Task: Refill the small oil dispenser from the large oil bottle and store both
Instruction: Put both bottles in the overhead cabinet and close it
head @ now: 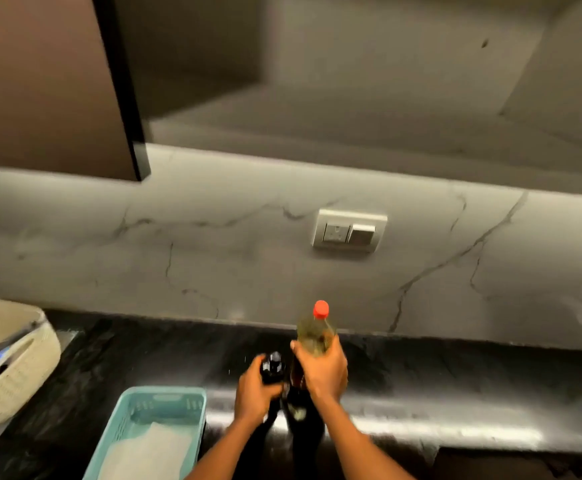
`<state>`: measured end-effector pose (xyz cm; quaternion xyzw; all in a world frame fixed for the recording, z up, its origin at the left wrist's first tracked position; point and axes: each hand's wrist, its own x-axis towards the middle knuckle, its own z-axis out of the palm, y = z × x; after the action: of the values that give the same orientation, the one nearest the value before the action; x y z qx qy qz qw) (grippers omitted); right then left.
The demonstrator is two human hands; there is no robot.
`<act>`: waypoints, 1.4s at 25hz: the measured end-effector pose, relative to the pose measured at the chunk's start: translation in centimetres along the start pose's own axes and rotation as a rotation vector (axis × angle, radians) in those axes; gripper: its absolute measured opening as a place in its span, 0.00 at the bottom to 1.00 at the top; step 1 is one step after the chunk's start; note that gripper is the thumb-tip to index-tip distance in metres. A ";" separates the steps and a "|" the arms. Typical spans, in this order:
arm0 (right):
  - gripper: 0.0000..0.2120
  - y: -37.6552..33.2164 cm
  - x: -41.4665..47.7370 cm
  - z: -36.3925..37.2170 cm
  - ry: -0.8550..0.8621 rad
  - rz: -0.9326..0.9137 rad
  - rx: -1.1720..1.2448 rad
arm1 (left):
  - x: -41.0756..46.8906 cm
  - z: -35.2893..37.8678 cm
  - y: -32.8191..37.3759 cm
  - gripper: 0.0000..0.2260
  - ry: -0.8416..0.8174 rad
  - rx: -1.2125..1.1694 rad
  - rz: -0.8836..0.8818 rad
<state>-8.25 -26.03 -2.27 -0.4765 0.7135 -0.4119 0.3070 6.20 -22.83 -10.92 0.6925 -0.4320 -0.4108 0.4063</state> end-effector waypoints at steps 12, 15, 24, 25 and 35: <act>0.25 -2.8 -6.6 -3.5 0.084 0.057 0.110 | -4.6 -3.7 4.5 0.38 0.066 -0.191 0.165; 0.25 -5.6 -9.8 -6.9 0.128 -0.021 0.135 | -7.9 -6.8 8.4 0.35 0.006 -0.158 0.285; 0.21 -20.2 -20.4 -22.7 0.198 -0.397 0.180 | -21.8 -17.0 25.5 0.26 -0.195 -0.084 0.661; 0.21 -21.8 -21.2 -24.3 0.198 -0.439 0.200 | -23.2 -17.9 27.6 0.27 -0.199 -0.080 0.692; 0.19 -36.8 -23.2 -36.0 0.221 -0.740 0.373 | -30.6 -23.8 46.8 0.22 -0.161 -0.053 0.884</act>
<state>-14.10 -1.33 48.16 -0.5895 0.4366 -0.6648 0.1410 6.86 -3.26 46.64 0.3964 -0.7060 -0.2613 0.5255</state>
